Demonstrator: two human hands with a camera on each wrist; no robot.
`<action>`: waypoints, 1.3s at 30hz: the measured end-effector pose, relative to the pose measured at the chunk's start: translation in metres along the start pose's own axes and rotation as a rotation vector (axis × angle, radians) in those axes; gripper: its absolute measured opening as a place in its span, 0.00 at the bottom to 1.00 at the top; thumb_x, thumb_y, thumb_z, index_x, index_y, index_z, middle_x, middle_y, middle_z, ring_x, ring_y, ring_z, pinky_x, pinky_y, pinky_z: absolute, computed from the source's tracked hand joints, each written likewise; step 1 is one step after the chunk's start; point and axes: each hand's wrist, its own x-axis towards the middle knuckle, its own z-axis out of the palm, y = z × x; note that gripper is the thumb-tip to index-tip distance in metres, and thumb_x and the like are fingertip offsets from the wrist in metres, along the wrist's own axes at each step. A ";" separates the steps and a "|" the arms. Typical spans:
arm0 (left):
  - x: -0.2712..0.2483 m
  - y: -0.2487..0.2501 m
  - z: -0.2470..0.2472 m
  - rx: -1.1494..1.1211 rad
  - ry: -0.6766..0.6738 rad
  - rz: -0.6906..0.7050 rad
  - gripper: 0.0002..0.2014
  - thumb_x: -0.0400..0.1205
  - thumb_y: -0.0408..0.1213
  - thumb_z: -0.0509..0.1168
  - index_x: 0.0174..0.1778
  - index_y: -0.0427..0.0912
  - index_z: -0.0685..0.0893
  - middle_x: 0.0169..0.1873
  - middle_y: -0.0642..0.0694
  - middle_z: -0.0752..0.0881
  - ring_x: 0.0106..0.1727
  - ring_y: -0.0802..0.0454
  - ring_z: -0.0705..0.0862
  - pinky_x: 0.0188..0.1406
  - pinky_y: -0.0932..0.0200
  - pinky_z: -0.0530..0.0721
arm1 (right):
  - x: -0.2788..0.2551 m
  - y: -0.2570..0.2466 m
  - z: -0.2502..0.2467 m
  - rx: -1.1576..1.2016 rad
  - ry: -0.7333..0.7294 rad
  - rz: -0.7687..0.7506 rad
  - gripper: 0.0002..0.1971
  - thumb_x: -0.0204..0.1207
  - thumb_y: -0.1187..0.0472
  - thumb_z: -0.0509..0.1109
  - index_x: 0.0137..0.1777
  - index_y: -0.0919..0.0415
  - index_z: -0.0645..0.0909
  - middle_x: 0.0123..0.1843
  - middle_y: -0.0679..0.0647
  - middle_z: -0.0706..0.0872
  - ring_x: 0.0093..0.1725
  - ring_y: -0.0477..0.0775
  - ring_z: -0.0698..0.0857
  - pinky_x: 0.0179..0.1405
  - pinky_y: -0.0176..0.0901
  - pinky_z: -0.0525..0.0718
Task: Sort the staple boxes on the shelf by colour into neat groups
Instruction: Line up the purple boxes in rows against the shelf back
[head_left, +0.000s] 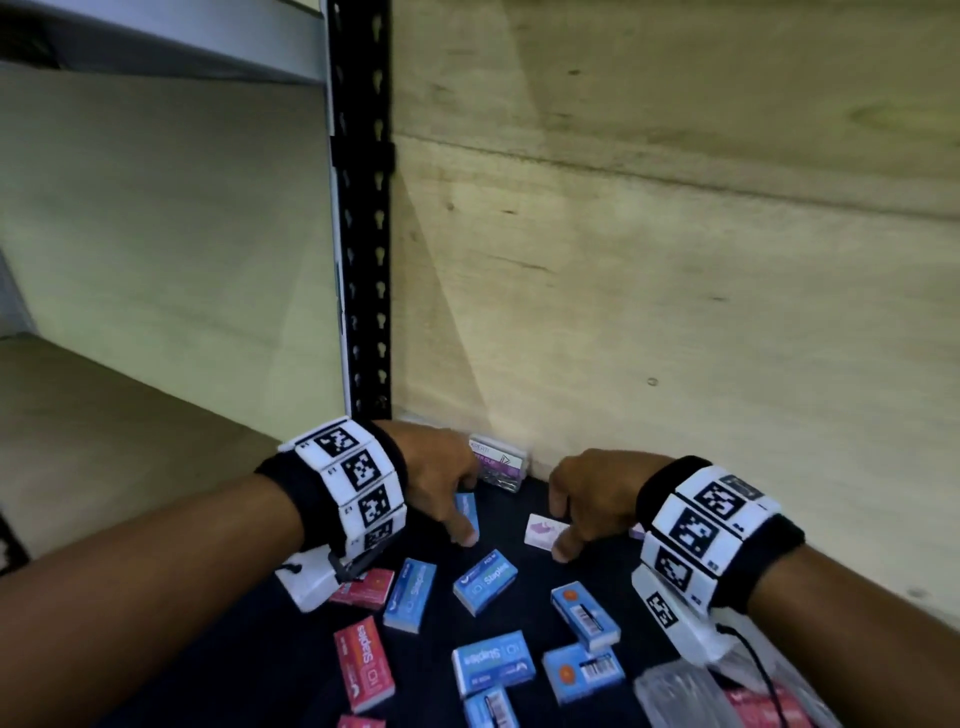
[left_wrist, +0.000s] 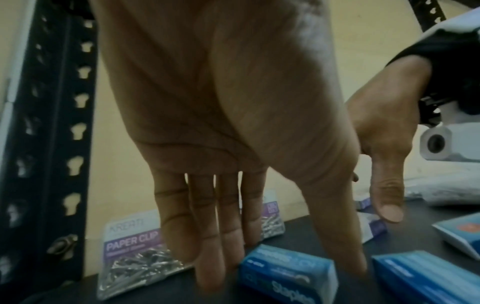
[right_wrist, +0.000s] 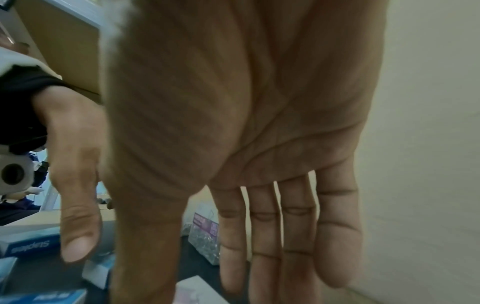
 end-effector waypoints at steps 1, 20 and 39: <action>0.001 0.002 0.002 0.027 0.002 -0.010 0.34 0.70 0.66 0.72 0.62 0.43 0.83 0.56 0.47 0.87 0.54 0.46 0.86 0.58 0.47 0.85 | 0.000 0.000 0.002 0.007 0.006 -0.006 0.26 0.69 0.45 0.81 0.61 0.60 0.84 0.57 0.55 0.90 0.56 0.60 0.87 0.55 0.49 0.84; 0.008 0.070 -0.014 0.003 0.132 0.077 0.36 0.71 0.63 0.74 0.71 0.46 0.79 0.63 0.48 0.84 0.59 0.46 0.83 0.60 0.49 0.84 | -0.042 0.037 0.024 0.017 0.024 0.075 0.22 0.72 0.53 0.80 0.64 0.60 0.84 0.61 0.56 0.88 0.51 0.56 0.84 0.45 0.43 0.79; 0.026 0.105 -0.011 0.053 0.149 0.061 0.34 0.70 0.70 0.68 0.61 0.46 0.85 0.54 0.47 0.87 0.52 0.45 0.86 0.53 0.48 0.86 | -0.062 0.079 0.044 0.137 0.096 0.126 0.21 0.73 0.45 0.77 0.64 0.52 0.83 0.59 0.50 0.87 0.56 0.53 0.84 0.51 0.42 0.78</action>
